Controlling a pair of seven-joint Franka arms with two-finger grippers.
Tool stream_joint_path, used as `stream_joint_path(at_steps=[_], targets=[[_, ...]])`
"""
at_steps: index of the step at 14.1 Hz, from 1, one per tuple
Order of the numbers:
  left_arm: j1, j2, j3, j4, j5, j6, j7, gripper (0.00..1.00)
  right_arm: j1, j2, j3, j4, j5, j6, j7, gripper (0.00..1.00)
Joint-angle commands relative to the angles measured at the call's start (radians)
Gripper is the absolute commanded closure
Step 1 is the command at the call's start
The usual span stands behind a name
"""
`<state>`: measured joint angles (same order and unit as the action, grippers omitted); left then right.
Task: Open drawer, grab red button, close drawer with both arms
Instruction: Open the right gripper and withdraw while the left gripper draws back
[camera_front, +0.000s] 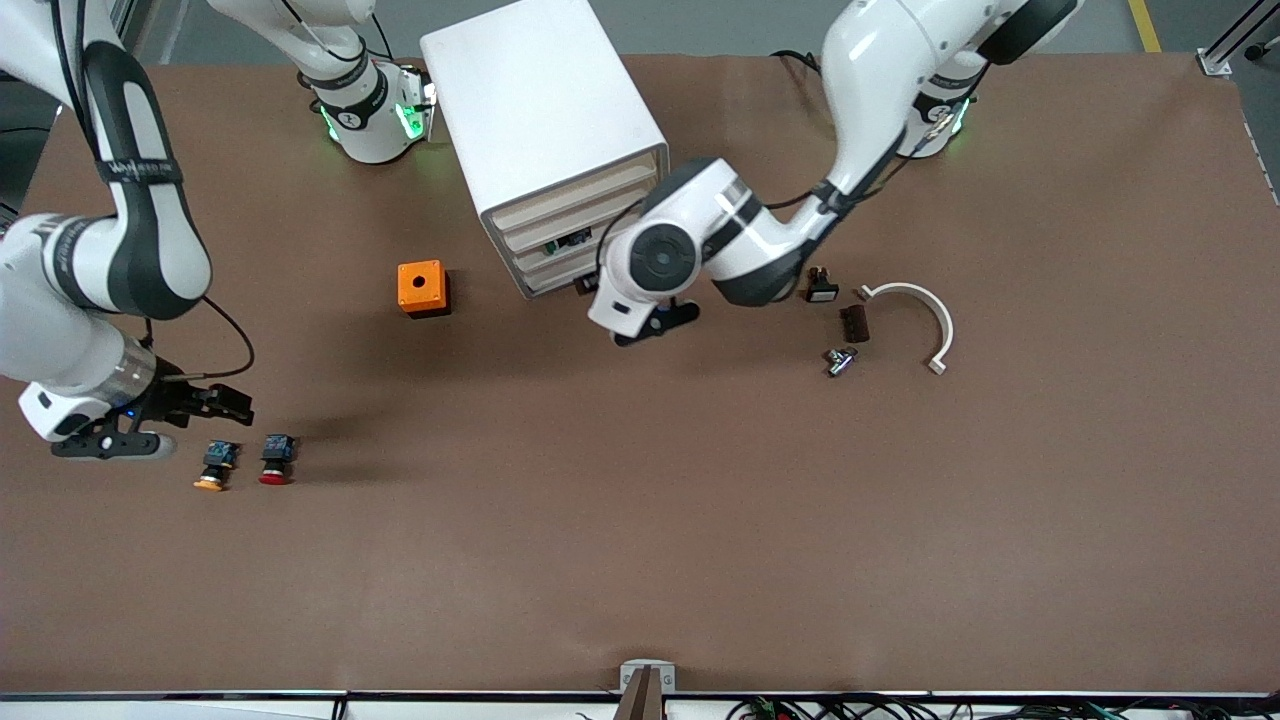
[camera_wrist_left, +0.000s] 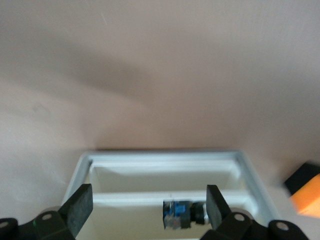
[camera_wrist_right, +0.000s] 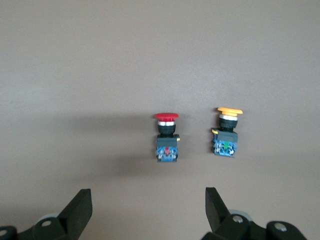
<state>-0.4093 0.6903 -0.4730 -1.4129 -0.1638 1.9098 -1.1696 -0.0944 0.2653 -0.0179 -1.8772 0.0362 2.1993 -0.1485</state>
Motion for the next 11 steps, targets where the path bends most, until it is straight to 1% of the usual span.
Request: stream_joint_path(at_steps=[1,3,6,8,9,11], targets=[[0.094,-0.054,0.002,-0.029,0.009,-0.003,-0.004,0.00,0.021,-0.076,0.000,-0.020,0.008,-0.055,-0.008,0.00],[0.145,-0.066,0.002,-0.029,0.030,-0.005,-0.005,0.00,0.025,-0.124,0.000,-0.016,0.007,-0.105,-0.006,0.00],[0.197,-0.071,0.002,-0.031,0.111,-0.005,-0.005,0.00,0.024,-0.187,0.001,0.044,0.008,-0.249,-0.002,0.00],[0.233,-0.071,0.001,-0.031,0.165,-0.006,-0.002,0.00,0.025,-0.237,0.003,0.064,0.008,-0.321,0.015,0.00],[0.257,-0.071,-0.004,-0.031,0.168,-0.008,-0.007,0.00,0.025,-0.264,0.004,0.067,0.008,-0.355,0.029,0.00],[0.265,-0.069,-0.003,-0.024,0.170,-0.008,-0.004,0.00,0.030,-0.302,0.003,0.085,0.007,-0.421,0.039,0.00]])
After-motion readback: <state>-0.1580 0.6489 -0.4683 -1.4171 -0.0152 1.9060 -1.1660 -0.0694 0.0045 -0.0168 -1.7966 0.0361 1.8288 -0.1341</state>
